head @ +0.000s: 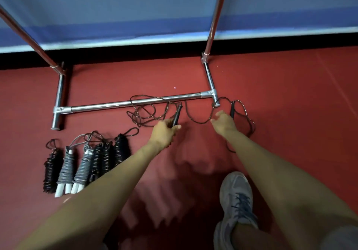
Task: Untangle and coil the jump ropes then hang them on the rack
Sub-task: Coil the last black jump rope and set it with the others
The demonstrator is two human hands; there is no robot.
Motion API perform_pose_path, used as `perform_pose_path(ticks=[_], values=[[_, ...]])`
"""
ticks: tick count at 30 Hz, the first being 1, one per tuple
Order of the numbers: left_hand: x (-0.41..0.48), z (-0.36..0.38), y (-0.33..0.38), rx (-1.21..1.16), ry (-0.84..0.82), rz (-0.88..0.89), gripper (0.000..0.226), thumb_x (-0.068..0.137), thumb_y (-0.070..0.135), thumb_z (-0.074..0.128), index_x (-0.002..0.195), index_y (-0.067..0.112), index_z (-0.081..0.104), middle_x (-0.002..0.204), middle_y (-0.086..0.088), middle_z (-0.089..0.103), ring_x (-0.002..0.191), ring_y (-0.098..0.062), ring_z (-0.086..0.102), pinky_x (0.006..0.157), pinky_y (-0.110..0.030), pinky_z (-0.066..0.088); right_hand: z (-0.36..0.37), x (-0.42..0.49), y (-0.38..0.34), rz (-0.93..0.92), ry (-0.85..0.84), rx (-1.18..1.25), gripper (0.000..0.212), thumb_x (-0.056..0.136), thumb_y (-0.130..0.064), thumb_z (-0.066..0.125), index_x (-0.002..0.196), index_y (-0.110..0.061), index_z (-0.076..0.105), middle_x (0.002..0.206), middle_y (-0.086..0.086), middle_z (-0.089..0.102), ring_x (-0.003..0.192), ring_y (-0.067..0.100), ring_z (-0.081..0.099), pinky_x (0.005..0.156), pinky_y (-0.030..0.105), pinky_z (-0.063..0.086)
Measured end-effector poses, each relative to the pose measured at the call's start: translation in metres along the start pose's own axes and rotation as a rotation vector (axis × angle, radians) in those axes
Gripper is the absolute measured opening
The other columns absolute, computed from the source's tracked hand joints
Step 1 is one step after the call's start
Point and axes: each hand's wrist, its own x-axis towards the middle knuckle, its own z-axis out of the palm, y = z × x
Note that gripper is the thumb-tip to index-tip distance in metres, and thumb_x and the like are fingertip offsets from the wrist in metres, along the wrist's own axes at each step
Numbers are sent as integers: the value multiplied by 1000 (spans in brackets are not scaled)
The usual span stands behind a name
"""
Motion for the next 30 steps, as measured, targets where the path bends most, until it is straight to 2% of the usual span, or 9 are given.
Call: perform_pose_path(ticks=[3,6,9,12,17,21,23,28,30], values=[[23,25,-11,25,-13,-45,18,89,17,67,102,4,67,82,-18,65,69,-22,60,68,-41,54,8,22,23,29,76,-108,42,95,-19,53,135,-7,45,138,23,43,130,38,37,107,36,31],[42,50,-18,63,-42,-26,19,85,15,71,102,6,70,83,-11,67,76,-11,55,62,-22,43,13,42,39,129,173,-123,44,95,-15,51,136,-6,38,141,21,35,133,37,32,107,41,32],[54,73,-22,3,-96,-64,12,83,9,73,88,18,67,76,-5,63,53,0,55,49,-8,39,20,61,52,197,183,-84,46,94,-11,52,135,-3,34,140,22,37,131,39,37,106,41,33],[62,86,-30,-71,-132,-129,25,83,4,72,72,21,56,73,-14,62,51,-19,53,48,-24,48,31,71,62,188,205,-74,46,92,1,45,136,-3,31,136,24,40,126,42,42,104,41,34],[63,86,-33,-135,-162,-150,22,87,1,66,76,17,56,74,-16,60,57,-22,50,60,-35,50,27,70,52,275,183,47,57,91,1,48,142,-6,24,137,23,42,126,41,46,103,40,36],[51,71,-21,-135,-117,-104,13,91,2,59,85,13,56,67,-10,61,43,-13,51,50,-27,46,22,47,29,291,155,316,26,91,-1,45,114,-7,54,123,20,58,108,32,59,89,37,47],[40,57,-9,-113,-70,-69,6,93,4,58,95,9,57,64,-3,58,42,-10,52,51,-27,48,20,31,14,291,144,496,13,91,-5,47,98,-14,52,113,20,63,98,33,63,87,43,52],[1,14,24,-128,-8,28,12,93,4,58,85,13,54,71,-7,56,67,-28,57,70,-50,55,-8,-31,-36,108,-56,534,29,90,4,47,72,-18,46,77,8,55,71,24,56,79,41,52],[-18,-8,39,-132,34,74,8,92,6,60,89,12,56,75,-7,56,70,-27,58,73,-52,56,-24,-58,-60,-8,-82,451,29,88,4,48,70,-19,47,78,8,55,75,23,55,81,42,52]])
